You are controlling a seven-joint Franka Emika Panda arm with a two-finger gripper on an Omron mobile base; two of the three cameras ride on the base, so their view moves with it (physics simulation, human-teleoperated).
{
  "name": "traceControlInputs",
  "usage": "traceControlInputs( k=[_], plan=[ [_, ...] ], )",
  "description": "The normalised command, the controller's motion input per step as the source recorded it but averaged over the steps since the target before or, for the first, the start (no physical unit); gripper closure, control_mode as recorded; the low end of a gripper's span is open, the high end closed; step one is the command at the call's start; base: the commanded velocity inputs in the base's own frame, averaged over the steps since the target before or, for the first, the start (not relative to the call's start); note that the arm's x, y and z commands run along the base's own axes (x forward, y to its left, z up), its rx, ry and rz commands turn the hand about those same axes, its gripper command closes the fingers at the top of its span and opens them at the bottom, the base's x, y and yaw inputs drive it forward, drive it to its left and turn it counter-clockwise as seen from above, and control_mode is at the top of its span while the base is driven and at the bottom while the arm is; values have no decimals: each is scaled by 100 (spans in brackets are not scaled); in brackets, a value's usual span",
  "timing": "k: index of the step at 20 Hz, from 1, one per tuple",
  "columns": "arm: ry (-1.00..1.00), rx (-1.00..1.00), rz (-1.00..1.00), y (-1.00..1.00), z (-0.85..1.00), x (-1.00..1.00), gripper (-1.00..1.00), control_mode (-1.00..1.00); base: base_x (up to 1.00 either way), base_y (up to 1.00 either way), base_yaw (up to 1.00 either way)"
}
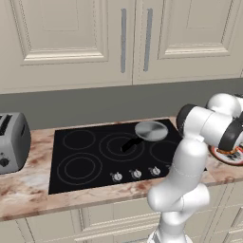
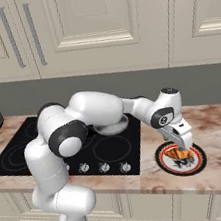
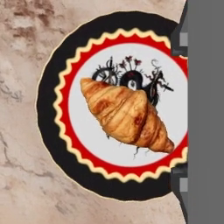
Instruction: Pick the croissant and place it on the pan. Then turn on the stove to warm the croissant.
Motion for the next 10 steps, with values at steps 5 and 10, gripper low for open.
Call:
traceControlInputs(
  k=[5,10],
  plan=[
    [0,0,-6,0,-11,0,-100,-100,0,0,0],
    [0,0,-7,0,-18,0,-100,-100,0,0,0]
  ],
)
